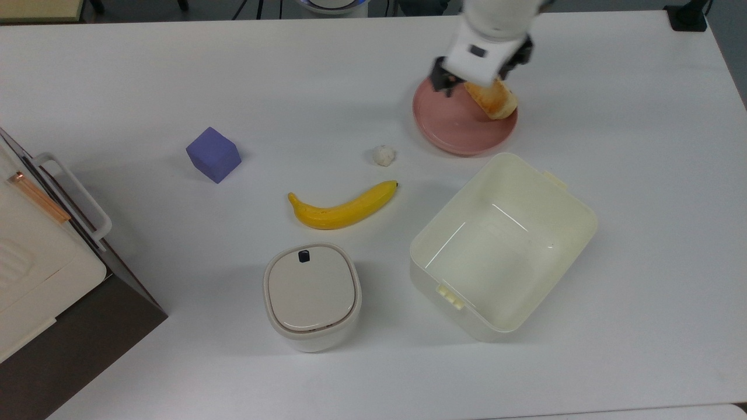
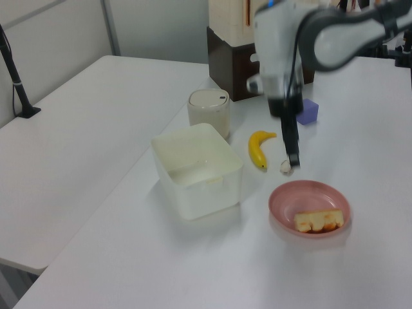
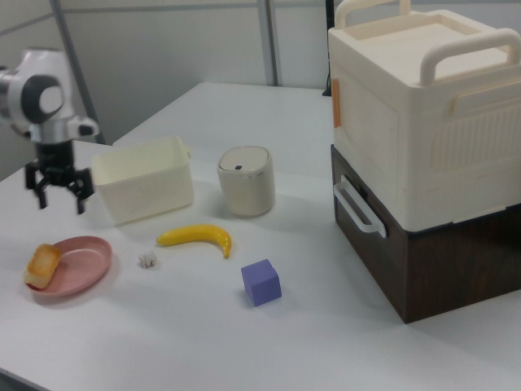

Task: Put the bread on the table
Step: 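Move the gripper over the bread on the pink plate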

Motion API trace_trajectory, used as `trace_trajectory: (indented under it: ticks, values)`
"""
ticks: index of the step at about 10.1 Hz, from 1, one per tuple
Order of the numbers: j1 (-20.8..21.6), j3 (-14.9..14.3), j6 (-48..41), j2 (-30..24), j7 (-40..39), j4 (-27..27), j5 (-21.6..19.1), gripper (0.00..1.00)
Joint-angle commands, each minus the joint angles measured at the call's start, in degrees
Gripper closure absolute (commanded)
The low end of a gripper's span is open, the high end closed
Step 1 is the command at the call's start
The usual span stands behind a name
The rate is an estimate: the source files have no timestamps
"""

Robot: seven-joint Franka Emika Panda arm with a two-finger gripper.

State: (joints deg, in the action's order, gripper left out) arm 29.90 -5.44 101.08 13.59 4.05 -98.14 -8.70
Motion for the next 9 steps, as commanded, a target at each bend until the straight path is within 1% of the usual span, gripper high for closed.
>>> trace_trajectory:
  ticks: [1, 2, 3, 4, 5, 6, 7, 8, 9]
  values:
    - [6.9, -1.1, 5.2, 3.7, 3.5, -2.2, -5.1, 0.00]
    - [8.8, -1.1, 6.1, 5.6, 6.0, -2.2, -5.1, 0.00]
    - [10.2, -1.1, 8.9, 7.9, 8.0, -2.3, -5.1, 0.00]
    - [10.2, -1.1, 10.1, 9.9, 8.1, -2.3, -5.1, 0.00]
    - [9.8, -1.1, 10.1, 10.3, 8.1, -3.2, -5.1, 0.02]
    - [9.9, -1.1, 9.8, 10.2, 8.1, -3.5, -5.1, 0.12]
    - [9.5, -1.1, 9.3, 10.1, 7.5, -3.5, -4.9, 0.42]
    - [9.0, -1.4, 9.1, 9.9, 7.1, -3.6, -4.9, 0.69]
    - [6.9, -1.6, 8.7, 9.4, 6.9, -3.5, -4.6, 0.87]
